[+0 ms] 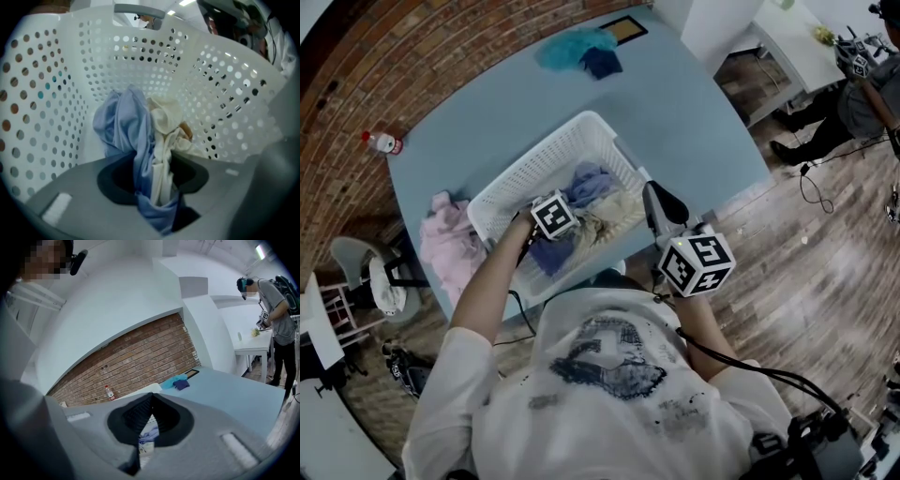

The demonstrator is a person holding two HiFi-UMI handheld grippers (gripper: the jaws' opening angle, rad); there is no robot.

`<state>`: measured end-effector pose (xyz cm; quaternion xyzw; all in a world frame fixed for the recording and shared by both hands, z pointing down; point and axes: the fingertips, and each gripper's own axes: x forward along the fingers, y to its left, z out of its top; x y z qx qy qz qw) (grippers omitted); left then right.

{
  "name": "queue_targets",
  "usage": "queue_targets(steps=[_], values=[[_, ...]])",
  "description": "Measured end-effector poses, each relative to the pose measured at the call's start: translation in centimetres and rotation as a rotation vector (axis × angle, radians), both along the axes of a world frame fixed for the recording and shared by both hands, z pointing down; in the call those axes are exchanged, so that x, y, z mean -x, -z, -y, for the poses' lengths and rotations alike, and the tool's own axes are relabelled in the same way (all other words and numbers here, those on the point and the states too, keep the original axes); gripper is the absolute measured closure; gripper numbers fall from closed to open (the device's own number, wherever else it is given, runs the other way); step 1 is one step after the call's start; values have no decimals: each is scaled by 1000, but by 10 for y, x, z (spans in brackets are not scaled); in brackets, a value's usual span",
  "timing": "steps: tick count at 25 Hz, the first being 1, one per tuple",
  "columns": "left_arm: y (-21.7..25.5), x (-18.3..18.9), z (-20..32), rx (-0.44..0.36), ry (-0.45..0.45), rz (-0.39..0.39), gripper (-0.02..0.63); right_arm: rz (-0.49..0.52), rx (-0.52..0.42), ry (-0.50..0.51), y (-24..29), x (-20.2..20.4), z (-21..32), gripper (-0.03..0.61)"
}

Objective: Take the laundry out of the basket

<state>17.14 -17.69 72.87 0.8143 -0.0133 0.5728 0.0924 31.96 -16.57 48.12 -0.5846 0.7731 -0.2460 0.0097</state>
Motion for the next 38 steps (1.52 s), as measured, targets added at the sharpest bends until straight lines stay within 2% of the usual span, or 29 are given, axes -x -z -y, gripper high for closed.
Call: queue_targets(steps=[10, 17, 29, 35, 38], values=[[42, -2, 2, -46, 52, -82, 430, 10, -17, 17, 7, 15, 1, 581], [76, -9, -11, -9, 94, -230, 431, -15, -39, -19, 17, 33, -6, 581], [179, 9, -6, -148, 135, -456, 434, -65, -74, -140, 48, 80, -34, 581], [228, 33, -1, -192, 212, -591, 434, -85, -88, -174, 59, 105, -49, 581], [257, 51, 0, -257, 250, -641, 434, -94, -102, -179, 68, 121, -54, 581]])
